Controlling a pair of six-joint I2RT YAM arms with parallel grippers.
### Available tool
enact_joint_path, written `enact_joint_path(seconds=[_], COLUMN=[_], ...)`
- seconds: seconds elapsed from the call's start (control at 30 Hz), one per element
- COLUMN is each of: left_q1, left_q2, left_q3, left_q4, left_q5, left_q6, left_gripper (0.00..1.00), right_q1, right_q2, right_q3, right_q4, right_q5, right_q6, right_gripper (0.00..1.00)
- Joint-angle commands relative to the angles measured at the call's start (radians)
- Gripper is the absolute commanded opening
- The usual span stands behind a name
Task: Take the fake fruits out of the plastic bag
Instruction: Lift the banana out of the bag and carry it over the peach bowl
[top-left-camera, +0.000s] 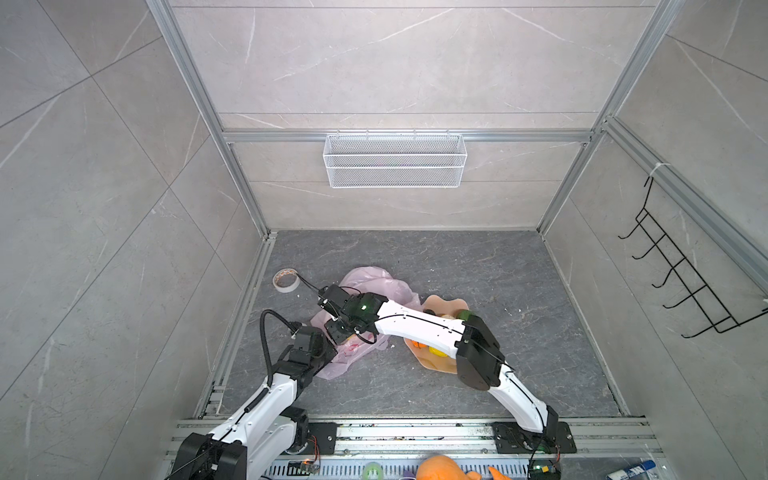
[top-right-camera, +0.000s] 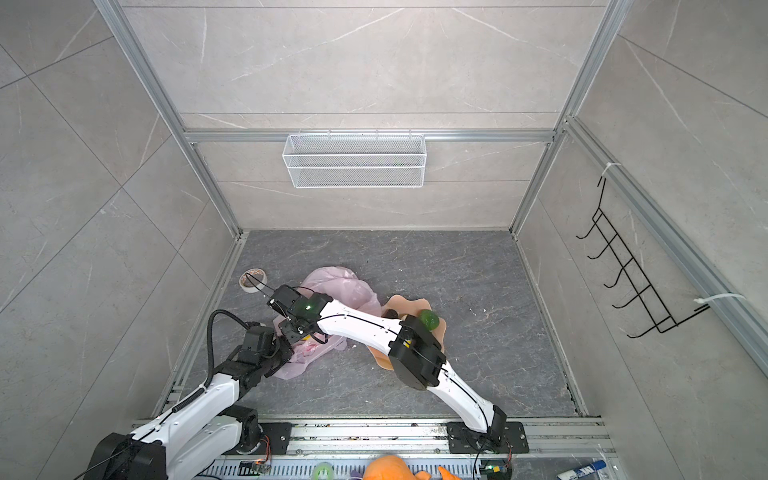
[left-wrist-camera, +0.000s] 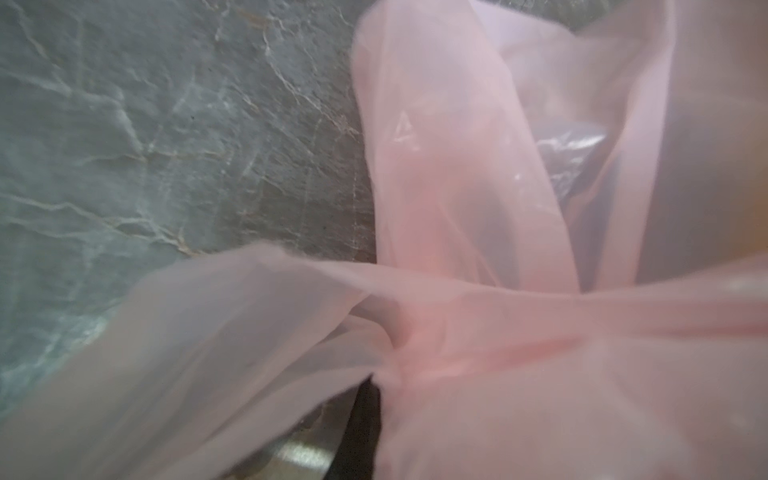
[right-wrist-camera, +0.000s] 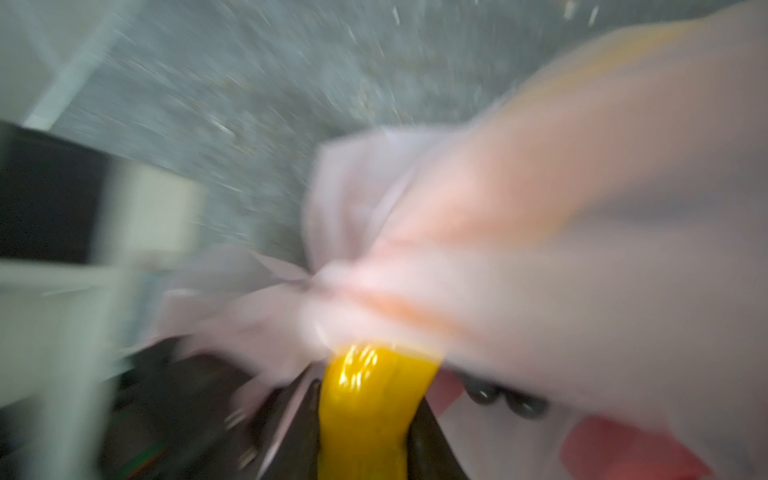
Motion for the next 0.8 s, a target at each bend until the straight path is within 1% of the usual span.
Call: enact_joint_path(seconds=[0.0, 0.37, 0.47, 0.63, 0.77], left_q1=[0.002, 0.01, 0.026, 0.092, 0.098], left_q2=[0.018, 0.029, 0.054, 0.098, 0.154], left_q3=[0.044, 0.103, 0.141, 0.195, 0.283], left_q4=[-0.001, -0.016, -0.035, -0.044, -0.099], left_q5=[-0.026, -0.067, -0.08, -0.053, -0.076], left_q6=[0.033, 0.029, 0.034, 0.034, 0.084], left_gripper=[0.03, 0.02, 0.02, 0.02, 0.01], right_q1=[0.007, 0.006, 0.005, 0.005, 0.002], right_q2=[-0.095, -0.244, -0.316, -0.439, -0.503], right_q3=[-0.064, -0.256, -0.341, -0.477, -0.544], right_q4=[0.063, 0.17, 0.225, 0.315, 0.36], right_q5=[-0.003, -0.022, -0.038, -0.065, -0.068], right_q6=[-0.005, 0.002, 0.003, -0.023, -0.05], right_gripper=[0.24, 0.25, 0.25, 0.26, 0.26])
